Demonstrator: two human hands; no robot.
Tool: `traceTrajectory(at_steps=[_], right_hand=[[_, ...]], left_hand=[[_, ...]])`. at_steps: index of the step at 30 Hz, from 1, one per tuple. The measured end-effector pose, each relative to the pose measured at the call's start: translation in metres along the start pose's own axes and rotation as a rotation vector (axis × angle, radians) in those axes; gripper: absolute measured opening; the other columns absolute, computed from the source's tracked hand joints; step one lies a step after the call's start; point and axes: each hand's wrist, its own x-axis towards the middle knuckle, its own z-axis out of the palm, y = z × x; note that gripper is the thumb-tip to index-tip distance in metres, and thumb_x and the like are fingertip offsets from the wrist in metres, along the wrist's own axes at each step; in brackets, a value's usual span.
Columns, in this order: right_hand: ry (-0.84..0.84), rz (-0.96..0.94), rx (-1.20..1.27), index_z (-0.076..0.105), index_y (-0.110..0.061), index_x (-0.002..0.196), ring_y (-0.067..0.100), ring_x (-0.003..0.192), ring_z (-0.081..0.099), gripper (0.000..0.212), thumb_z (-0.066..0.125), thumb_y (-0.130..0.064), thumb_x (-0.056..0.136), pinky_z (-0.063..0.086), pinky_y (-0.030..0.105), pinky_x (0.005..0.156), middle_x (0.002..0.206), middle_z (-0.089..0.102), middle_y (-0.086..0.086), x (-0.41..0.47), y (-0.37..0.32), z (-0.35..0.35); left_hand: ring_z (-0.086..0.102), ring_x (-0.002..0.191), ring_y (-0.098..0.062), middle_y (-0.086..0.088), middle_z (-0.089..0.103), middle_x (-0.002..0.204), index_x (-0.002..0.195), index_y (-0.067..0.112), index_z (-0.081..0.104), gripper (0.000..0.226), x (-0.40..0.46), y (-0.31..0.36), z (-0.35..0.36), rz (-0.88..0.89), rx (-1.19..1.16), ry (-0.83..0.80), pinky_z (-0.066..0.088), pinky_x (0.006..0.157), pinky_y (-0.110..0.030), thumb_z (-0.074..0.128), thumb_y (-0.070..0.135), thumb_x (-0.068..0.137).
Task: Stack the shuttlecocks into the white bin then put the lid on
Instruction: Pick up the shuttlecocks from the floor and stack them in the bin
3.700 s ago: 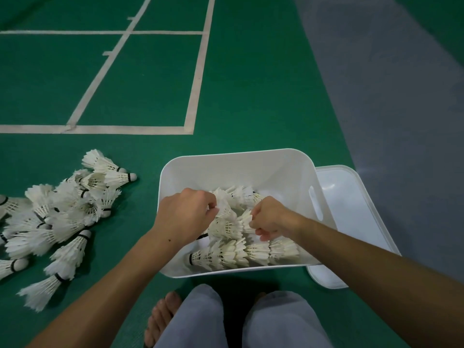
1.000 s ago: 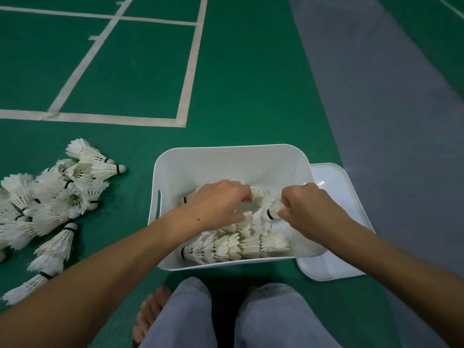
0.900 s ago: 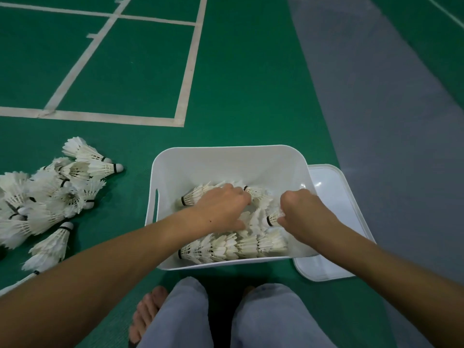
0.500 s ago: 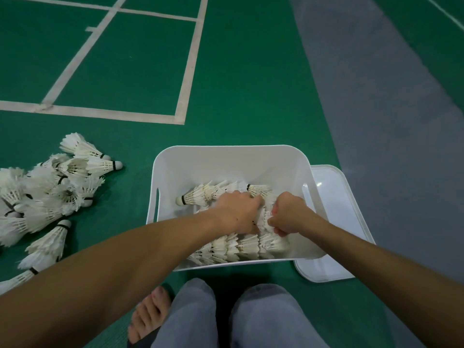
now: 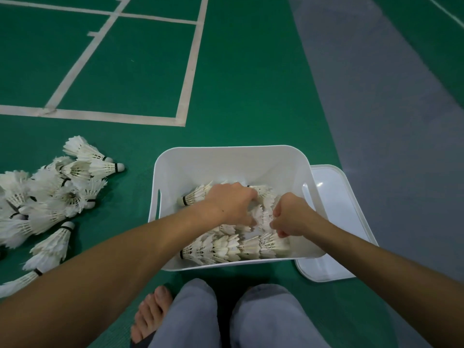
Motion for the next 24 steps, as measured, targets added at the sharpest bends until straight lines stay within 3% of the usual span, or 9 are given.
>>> traceTrajectory(at_steps=[3,7,9,12,15,18,22,24], right_hand=[[0.136,-0.044,0.082,0.064,-0.009,0.080,0.028,0.076,0.074,0.018,0.078,-0.017,0.089,0.065,0.046,0.079,0.077,0.070,0.007,-0.019,0.008,-0.002],[0.289,-0.259,0.229,0.076,-0.013,0.110,0.012,0.091,0.072,0.017,0.072,-0.022,0.096,0.061,0.036,0.091,0.101,0.078,-0.001,-0.042,-0.007,-0.011],[0.333,-0.423,0.298,0.076,-0.020,0.111,0.001,0.090,0.070,0.016,0.071,-0.024,0.097,0.061,0.029,0.089,0.098,0.076,-0.011,-0.050,-0.027,-0.016],[0.333,-0.609,0.293,0.075,-0.024,0.109,0.000,0.094,0.068,0.012,0.068,-0.025,0.099,0.061,0.027,0.087,0.099,0.074,-0.016,-0.055,-0.069,-0.019],[0.301,-0.790,0.228,0.074,-0.027,0.106,0.002,0.096,0.065,0.010,0.066,-0.027,0.100,0.059,0.033,0.088,0.100,0.072,-0.017,-0.062,-0.115,-0.019],[0.253,-0.964,0.132,0.073,-0.027,0.104,0.004,0.096,0.063,0.010,0.064,-0.030,0.100,0.055,0.036,0.089,0.099,0.072,-0.017,-0.064,-0.163,-0.016],[0.174,-1.137,-0.023,0.072,-0.024,0.103,0.011,0.096,0.064,0.010,0.065,-0.028,0.099,0.054,0.037,0.089,0.101,0.074,-0.012,-0.054,-0.223,-0.002],[0.125,-1.166,-0.065,0.073,-0.021,0.103,0.011,0.097,0.067,0.011,0.065,-0.026,0.098,0.055,0.038,0.090,0.102,0.075,-0.010,-0.042,-0.251,0.009]], left_hand=[[0.066,0.105,-0.011,0.016,0.072,0.120,0.129,0.036,0.064,0.047,-0.025,-0.005,-0.024,-0.016,-0.178,0.071,0.055,0.083,-0.036,0.070,0.060,0.089],[0.069,0.088,0.001,0.023,0.074,0.101,0.112,0.037,0.071,0.027,-0.074,-0.017,-0.048,-0.025,-0.447,0.237,0.060,0.083,-0.040,0.068,0.054,0.092],[0.071,0.086,0.001,0.022,0.075,0.095,0.107,0.035,0.073,0.021,-0.104,-0.028,-0.057,-0.028,-0.536,0.364,0.061,0.079,-0.037,0.067,0.049,0.093],[0.071,0.086,-0.005,0.017,0.076,0.091,0.104,0.028,0.075,0.011,-0.159,-0.051,-0.060,-0.093,-0.604,0.583,0.057,0.072,-0.024,0.073,0.034,0.096],[0.071,0.084,-0.011,0.016,0.075,0.088,0.101,0.026,0.075,0.007,-0.223,-0.084,-0.037,-0.283,-0.639,0.727,0.056,0.069,-0.024,0.075,0.023,0.095],[0.070,0.080,-0.011,0.014,0.074,0.089,0.098,0.029,0.074,0.012,-0.284,-0.126,0.012,-0.545,-0.660,0.731,0.057,0.067,-0.027,0.077,0.019,0.094],[0.069,0.076,-0.004,0.021,0.075,0.086,0.093,0.033,0.074,0.019,-0.341,-0.167,0.075,-0.888,-0.666,0.738,0.052,0.063,-0.014,0.082,0.016,0.090],[0.071,0.080,-0.008,0.013,0.076,0.086,0.094,0.034,0.072,0.020,-0.350,-0.181,0.098,-1.025,-0.688,0.764,0.053,0.067,-0.018,0.084,0.019,0.088]])
